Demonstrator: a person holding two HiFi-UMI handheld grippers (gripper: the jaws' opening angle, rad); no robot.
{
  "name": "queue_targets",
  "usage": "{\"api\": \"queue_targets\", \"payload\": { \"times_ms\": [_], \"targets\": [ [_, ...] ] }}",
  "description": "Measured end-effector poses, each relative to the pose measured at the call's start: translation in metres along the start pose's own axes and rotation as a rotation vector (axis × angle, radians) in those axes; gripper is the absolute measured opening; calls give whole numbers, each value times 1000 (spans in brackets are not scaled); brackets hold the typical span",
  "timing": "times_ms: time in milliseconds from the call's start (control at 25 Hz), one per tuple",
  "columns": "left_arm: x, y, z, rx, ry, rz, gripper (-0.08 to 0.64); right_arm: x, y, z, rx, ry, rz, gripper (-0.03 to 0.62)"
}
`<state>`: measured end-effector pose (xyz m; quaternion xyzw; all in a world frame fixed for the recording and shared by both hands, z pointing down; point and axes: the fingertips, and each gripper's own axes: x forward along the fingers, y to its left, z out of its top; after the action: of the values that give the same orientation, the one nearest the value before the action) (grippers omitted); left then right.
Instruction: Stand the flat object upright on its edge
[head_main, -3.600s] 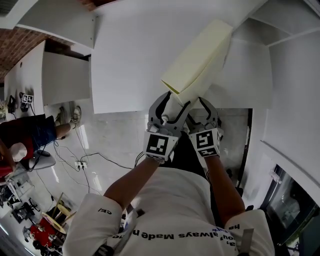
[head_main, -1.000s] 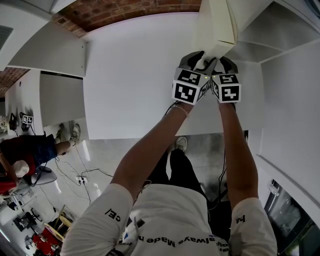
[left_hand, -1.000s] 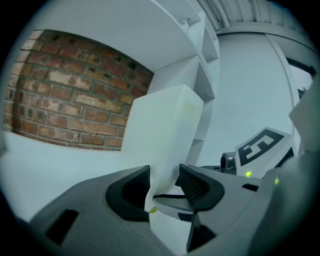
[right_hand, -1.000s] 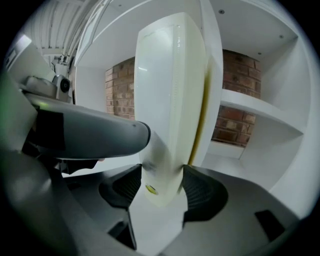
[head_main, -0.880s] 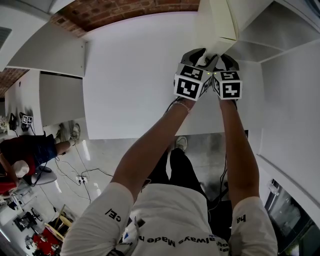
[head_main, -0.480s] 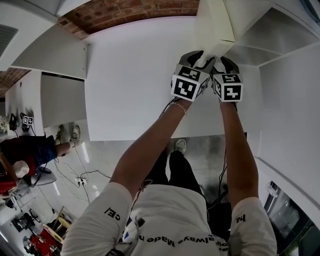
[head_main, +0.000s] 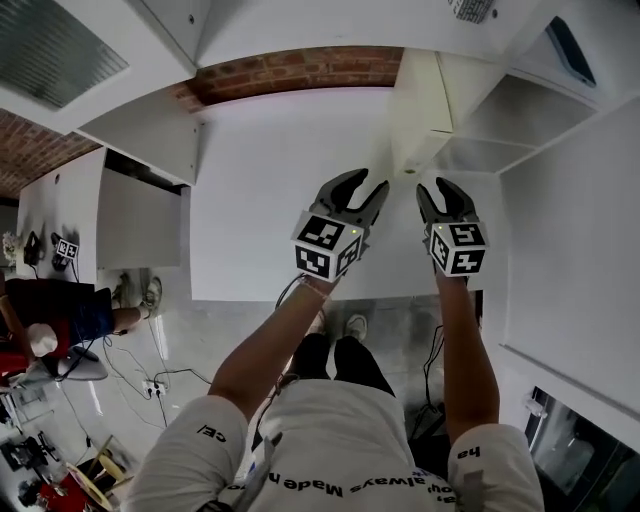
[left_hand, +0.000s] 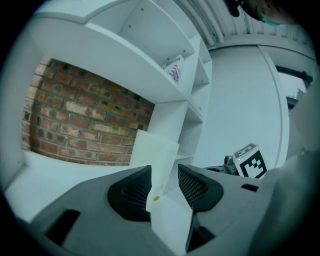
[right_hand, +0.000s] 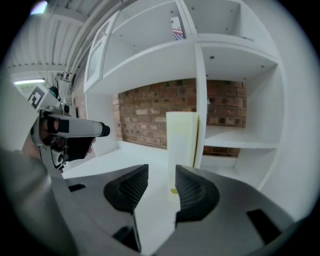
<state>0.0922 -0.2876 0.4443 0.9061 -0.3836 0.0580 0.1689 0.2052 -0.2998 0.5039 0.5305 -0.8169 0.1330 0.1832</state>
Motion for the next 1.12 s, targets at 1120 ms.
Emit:
{"api": "queue_targets", "payload": {
  "times_ms": [1120],
  "targets": [
    [-277,-107,143,74,-278,-20,28,-255,204,188,-92,-327,297,67]
  ]
}}
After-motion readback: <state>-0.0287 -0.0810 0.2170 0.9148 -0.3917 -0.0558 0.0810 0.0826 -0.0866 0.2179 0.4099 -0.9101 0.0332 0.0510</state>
